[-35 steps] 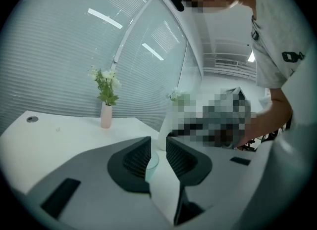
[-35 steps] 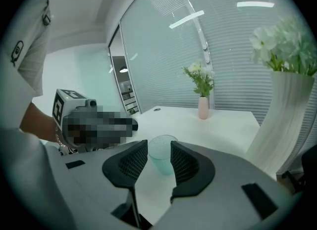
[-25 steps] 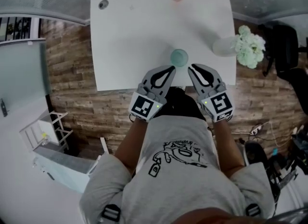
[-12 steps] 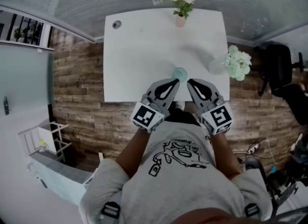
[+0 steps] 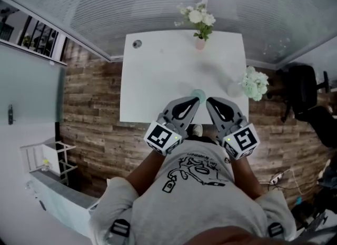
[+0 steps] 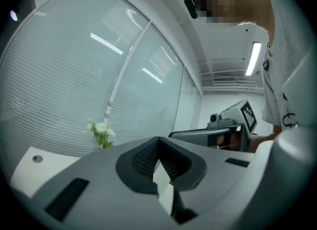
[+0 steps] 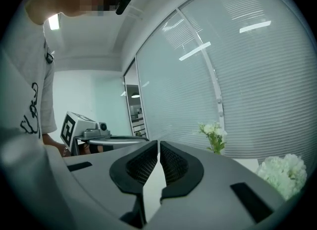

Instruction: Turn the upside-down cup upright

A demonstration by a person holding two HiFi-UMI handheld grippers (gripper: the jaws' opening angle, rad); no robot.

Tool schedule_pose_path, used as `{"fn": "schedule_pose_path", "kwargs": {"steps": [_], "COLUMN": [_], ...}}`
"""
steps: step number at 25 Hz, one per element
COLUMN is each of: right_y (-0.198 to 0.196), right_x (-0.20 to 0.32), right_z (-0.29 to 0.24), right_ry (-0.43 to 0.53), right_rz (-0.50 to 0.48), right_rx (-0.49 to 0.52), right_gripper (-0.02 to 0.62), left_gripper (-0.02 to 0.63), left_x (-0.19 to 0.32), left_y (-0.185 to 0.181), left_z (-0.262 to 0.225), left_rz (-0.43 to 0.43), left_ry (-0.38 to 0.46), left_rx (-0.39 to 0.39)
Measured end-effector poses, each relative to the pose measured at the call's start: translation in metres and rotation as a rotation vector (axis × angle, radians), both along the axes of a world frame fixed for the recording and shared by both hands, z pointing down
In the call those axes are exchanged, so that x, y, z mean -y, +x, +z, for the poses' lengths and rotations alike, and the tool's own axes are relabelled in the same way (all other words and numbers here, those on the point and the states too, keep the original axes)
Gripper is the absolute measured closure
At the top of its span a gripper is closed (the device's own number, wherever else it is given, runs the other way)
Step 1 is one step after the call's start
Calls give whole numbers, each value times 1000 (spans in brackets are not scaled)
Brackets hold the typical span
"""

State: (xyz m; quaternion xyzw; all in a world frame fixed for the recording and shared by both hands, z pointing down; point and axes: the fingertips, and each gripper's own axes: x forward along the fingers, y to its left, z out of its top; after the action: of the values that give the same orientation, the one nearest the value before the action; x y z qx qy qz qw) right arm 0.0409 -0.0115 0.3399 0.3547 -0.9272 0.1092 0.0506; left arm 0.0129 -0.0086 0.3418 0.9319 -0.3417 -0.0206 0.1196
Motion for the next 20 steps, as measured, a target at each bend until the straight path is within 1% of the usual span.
{"fn": "schedule_pose_path", "kwargs": {"steps": [3, 7, 10, 14, 18, 20], "right_y": [-1, 1, 5, 4, 4, 3], "right_x": [-3, -6, -7, -4, -2, -3], "right_z": [-17, -31, -39, -48, -47, -46], "right_ry": [26, 26, 33, 65, 65, 62], "right_rz": [-4, -10, 0, 10, 14, 6], "right_rx": [3, 10, 17, 39, 42, 33], "right_gripper": [551, 551, 555, 555, 555, 555], "left_gripper": [604, 604, 604, 604, 604, 604], "left_x": [-2, -6, -7, -6, -3, -3], "left_y": [3, 7, 10, 7, 6, 6], "left_z": [-18, -33, -44, -41, -41, -43], "left_rz": [4, 8, 19, 10, 5, 9], "left_ry": [20, 2, 40, 38, 53, 44], "left_rx": [-12, -14, -44, -33, -33, -33]}}
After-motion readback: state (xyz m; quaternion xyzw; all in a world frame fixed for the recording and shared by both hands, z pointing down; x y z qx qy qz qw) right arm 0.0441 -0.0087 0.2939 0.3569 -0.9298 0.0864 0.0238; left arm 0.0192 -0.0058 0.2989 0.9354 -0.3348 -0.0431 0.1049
